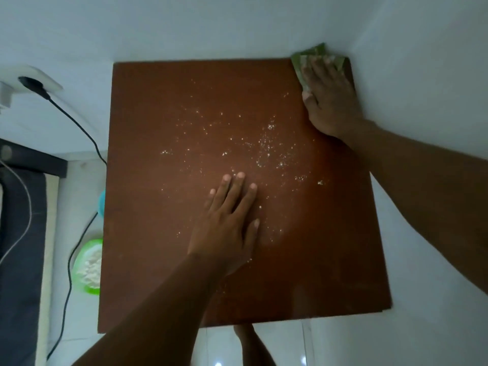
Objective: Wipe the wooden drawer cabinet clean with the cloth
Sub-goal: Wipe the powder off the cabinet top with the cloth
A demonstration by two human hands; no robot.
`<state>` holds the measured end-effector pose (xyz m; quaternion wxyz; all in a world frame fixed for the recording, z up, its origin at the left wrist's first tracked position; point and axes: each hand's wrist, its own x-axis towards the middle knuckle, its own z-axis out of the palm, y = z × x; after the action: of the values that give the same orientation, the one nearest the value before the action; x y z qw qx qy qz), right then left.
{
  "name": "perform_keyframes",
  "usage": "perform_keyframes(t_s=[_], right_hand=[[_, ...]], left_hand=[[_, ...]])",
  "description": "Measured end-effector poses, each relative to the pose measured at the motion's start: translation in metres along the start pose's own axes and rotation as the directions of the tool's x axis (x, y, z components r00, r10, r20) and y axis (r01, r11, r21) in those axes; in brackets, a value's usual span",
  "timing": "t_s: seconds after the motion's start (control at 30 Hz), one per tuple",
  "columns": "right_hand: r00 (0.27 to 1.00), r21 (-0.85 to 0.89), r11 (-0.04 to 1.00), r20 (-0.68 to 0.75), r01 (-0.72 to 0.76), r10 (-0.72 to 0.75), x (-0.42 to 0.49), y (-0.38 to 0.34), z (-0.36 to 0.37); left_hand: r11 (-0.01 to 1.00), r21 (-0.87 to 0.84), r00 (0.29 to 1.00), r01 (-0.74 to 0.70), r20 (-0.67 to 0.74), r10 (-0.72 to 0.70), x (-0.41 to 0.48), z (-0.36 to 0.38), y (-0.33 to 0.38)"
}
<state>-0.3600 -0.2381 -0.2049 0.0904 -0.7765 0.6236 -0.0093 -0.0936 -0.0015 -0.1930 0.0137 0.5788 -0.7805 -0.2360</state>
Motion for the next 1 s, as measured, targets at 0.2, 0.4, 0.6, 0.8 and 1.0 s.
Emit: perform_keyframes(t_s=[0.2, 0.4, 0.6, 0.8, 1.0], right_hand=[[0.999, 0.055, 0.998, -0.006, -0.044, 0.045, -0.113, -0.03, 0.01], [0.992, 0.227, 0.972, -0.097, -0.057, 0.081, -0.309, -0.067, 0.033], [0.957, 0.229, 0.95, -0.149, -0.213, 0.25, -0.45, -0.109, 0.043], [0.925, 0.343, 0.937, -0.327, -0.074, 0.193, -0.381, -0.114, -0.022], [0.941, 0.215, 0.956, -0.233, -0.197, 0.247, -0.135, -0.024, -0.046]], left_hand=[[1.0, -0.019, 0.999, 0.001, 0.048, 0.0, 0.001, -0.007, 0.003], [0.997, -0.076, 0.995, 0.006, 0.097, 0.001, 0.004, -0.014, 0.004], [1.0, 0.013, 0.988, -0.021, 0.156, 0.019, 0.008, -0.019, 0.003], [0.996, 0.073, 0.981, -0.044, 0.193, 0.029, 0.006, -0.018, 0.0], [0.992, 0.127, 0.987, -0.012, 0.16, -0.008, 0.007, 0.002, -0.003]])
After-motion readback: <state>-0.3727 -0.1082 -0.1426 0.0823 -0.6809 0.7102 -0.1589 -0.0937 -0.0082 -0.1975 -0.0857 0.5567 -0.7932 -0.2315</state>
